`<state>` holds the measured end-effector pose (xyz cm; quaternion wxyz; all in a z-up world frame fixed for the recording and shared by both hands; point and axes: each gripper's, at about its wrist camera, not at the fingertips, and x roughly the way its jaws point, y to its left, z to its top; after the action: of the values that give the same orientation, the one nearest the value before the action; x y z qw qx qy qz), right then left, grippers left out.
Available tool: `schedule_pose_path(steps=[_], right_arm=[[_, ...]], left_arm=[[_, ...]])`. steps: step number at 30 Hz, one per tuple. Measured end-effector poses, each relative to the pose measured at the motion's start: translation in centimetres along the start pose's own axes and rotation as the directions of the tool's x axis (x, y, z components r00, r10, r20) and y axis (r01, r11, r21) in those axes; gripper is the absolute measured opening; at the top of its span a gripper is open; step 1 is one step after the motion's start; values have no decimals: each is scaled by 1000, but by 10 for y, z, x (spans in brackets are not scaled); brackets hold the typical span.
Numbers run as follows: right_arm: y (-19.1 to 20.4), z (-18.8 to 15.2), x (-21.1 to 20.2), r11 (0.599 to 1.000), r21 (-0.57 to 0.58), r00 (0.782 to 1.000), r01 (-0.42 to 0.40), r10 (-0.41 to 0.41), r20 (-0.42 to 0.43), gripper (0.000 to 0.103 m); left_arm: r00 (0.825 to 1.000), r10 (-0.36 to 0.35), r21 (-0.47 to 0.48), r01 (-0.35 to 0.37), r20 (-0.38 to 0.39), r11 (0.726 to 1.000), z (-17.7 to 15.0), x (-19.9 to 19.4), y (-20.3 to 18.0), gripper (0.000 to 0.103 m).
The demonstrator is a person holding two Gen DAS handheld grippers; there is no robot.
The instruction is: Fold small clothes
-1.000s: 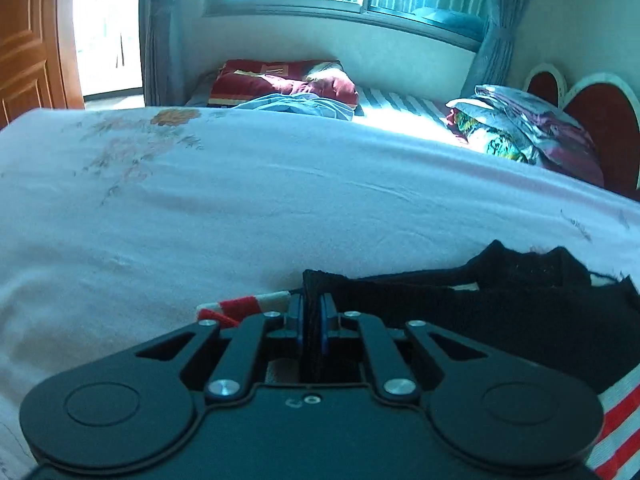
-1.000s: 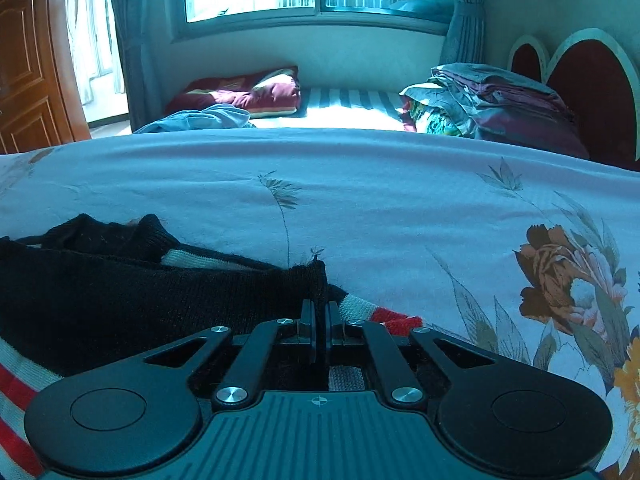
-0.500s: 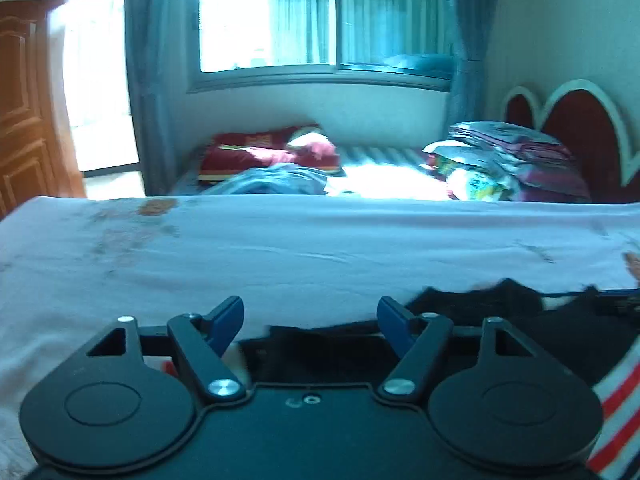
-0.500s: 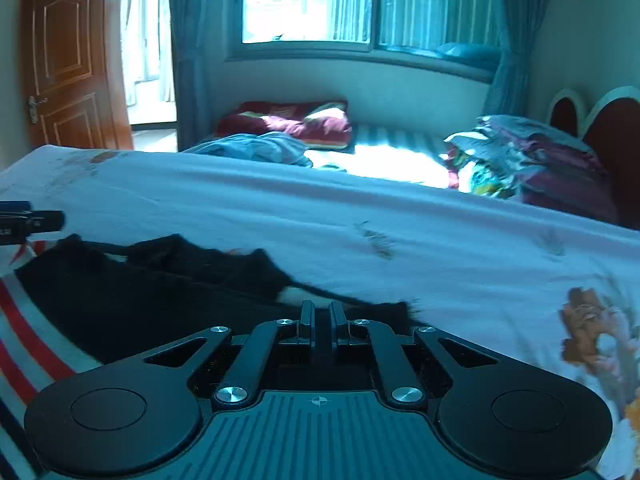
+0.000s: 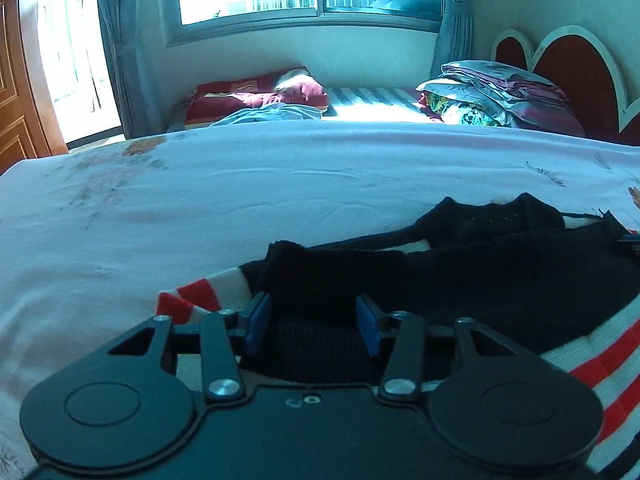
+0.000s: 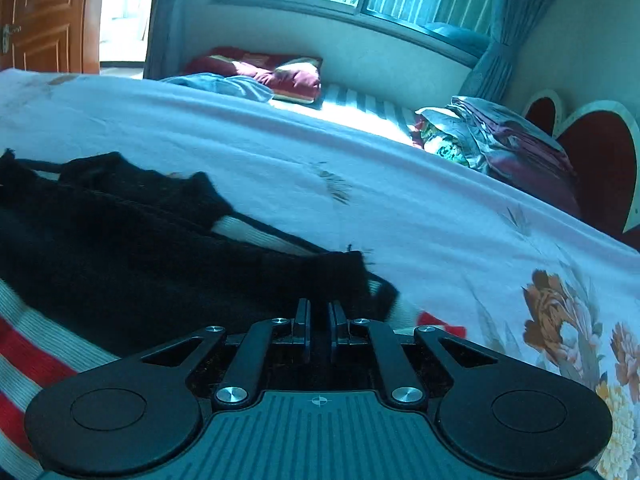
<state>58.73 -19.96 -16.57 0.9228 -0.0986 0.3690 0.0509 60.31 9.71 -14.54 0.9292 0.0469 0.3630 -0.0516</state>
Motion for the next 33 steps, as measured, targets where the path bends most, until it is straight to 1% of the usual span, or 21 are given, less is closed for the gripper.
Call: schedule_pose_path(steps=[1, 2, 4, 6, 7, 12, 14, 15, 16, 17, 18, 19, 20, 21, 22, 23, 25, 26, 28, 30, 33], right_arm=[[-9, -2, -1, 1000, -6, 1000, 2, -2, -3, 5], [-13, -2, -2, 1000, -9, 1000, -14, 14, -3, 5], [-15, -1, -1, 1000, -19, 1000, 8, -8, -7, 5], [-17, -4, 1, 999, -10, 999, 35, -35, -14, 5], [-22, -8, 0, 999, 9, 999, 35, -35, -16, 5], [-24, -8, -8, 999, 16, 999, 49, -49, -6, 5], [-24, -4, -19, 995, 48, 995, 89, -91, 35, 6], [-23, -3, -28, 993, 65, 993, 100, -104, 61, 15], [-21, -2, -37, 992, 88, 992, 91, -99, 82, 26], [-18, -1, -47, 992, 105, 991, 74, -85, 104, 55], [-12, -1, -55, 993, 106, 990, 53, -66, 126, 66], [-4, -1, -64, 996, 83, 988, 14, -26, 150, 66], [8, -1, -73, 998, 57, 986, -31, 21, 168, 61], [18, -2, -78, 996, 40, 982, -79, 71, 173, 33], [32, -1, -81, 991, 20, 980, -131, 126, 156, 24], [43, -1, -82, 985, 7, 975, -172, 169, 143, 13], [65, -5, -85, 975, -22, 966, -221, 222, 136, 12], [74, -6, -86, 972, -28, 963, -235, 236, 129, 13], [88, -10, -82, 962, -42, 958, -270, 273, 87, 13], [98, -16, -81, 958, -73, 956, -278, 283, 75, 13], [102, -25, -74, 958, -88, 960, -273, 278, 38, 13]], left_arm=[[1000, -3, 13, 3, 4, 1000, 0, -1, 0, 46], [1000, 5, 29, -5, 5, 1000, 0, -1, -2, 46], [1000, 27, 49, -27, 11, 998, -1, -1, -8, 45], [999, 41, 52, -42, 17, 998, -2, 0, -12, 45], [999, 43, 54, -44, 20, 998, -2, 0, -13, 45], [999, 32, 51, -33, 15, 998, -1, 1, -11, 47], [1000, 22, 48, -23, 15, 999, 0, 0, -11, 50], [999, 35, 63, -37, 19, 997, 0, -3, -13, 53], [997, 71, 89, -73, 26, 993, -1, -6, -19, 64], [990, 135, 110, -140, 48, 984, -1, -14, -27, 77], [987, 131, 104, -141, 94, 984, -2, -26, -33, 84], [989, 77, 94, -89, 127, 992, -3, -38, -39, 75], [991, 21, 83, -32, 136, 996, -4, -48, -47, 70], [991, -13, 77, 2, 134, 997, -5, -54, -57, 60], [990, -52, 72, 43, 127, 996, -6, -59, -68, 52], [989, -91, 69, 84, 116, 994, -8, -61, -78, 50], [987, -134, 73, 127, 93, 989, -14, -62, -95, 48], [988, -134, 79, 128, 78, 989, -18, -60, -101, 48], [990, -139, 75, 136, 35, 988, -24, -54, -106, 46], [991, -134, 73, 133, 12, 988, -32, -49, -104, 47], [992, -122, 71, 121, 13, 990, -38, -49, -95, 49]])
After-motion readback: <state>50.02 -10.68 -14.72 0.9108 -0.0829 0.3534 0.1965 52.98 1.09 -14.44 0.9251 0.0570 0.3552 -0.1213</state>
